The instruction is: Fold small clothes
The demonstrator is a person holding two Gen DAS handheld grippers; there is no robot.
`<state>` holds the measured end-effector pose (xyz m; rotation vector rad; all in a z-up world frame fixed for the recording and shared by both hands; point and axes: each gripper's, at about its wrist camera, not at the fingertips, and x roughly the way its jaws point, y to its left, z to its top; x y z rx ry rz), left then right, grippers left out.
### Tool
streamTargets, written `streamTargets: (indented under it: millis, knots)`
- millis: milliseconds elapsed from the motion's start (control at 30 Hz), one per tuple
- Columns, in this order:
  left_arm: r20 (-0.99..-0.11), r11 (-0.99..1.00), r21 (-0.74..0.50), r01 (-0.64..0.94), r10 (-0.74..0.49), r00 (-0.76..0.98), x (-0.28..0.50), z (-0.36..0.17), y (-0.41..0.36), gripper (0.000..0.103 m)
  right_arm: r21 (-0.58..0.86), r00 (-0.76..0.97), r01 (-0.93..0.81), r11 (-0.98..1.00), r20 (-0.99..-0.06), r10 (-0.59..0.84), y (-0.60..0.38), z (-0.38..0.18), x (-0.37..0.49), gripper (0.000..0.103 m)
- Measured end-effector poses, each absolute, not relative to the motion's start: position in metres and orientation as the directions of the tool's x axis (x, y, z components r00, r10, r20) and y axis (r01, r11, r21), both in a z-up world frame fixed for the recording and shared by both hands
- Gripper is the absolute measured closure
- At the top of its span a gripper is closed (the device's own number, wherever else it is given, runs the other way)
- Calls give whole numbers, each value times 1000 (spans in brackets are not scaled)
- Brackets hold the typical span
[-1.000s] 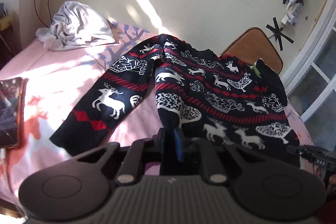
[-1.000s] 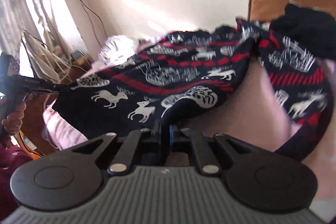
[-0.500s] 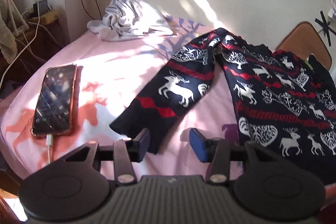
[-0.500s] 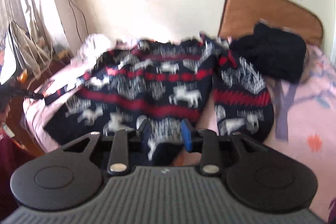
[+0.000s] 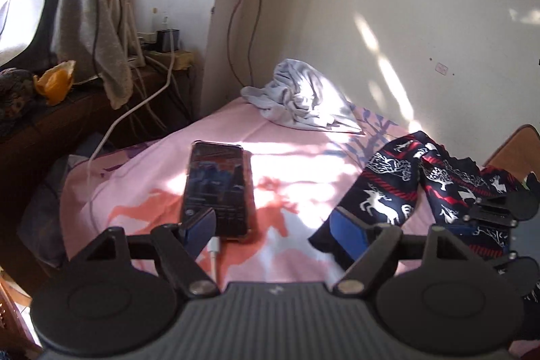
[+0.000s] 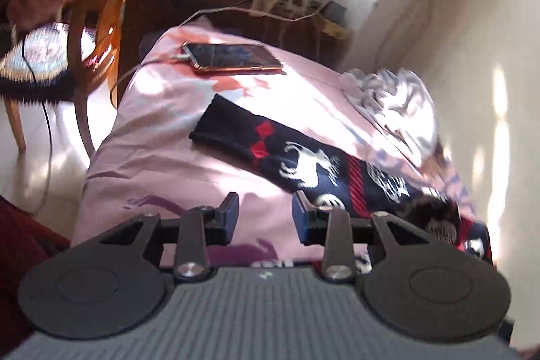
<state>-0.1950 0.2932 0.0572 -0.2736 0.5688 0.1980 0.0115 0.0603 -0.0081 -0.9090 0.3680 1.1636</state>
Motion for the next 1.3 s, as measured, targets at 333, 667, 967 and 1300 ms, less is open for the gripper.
streamTargets:
  millis: [333,667,967,1300]
  knots:
    - [-548,884,-276,-377,178,817,-207,43,349,24,-370,434,-894,253,-570,698,144,24,61,96]
    - [-471,933,-318,-172,2,882,-123,62,301,24,4,873,-475,880,-121,472,-74,212,177,96]
    - [-506,905,-399,149,-353,787,84,58,180,23,282,921,-121,952,-325,213,-261,89,164,96]
    - [-697,923,-347,168,-374,612,234,-16,74,49,407,900,-111,907,-345,265,-284,49,162,95]
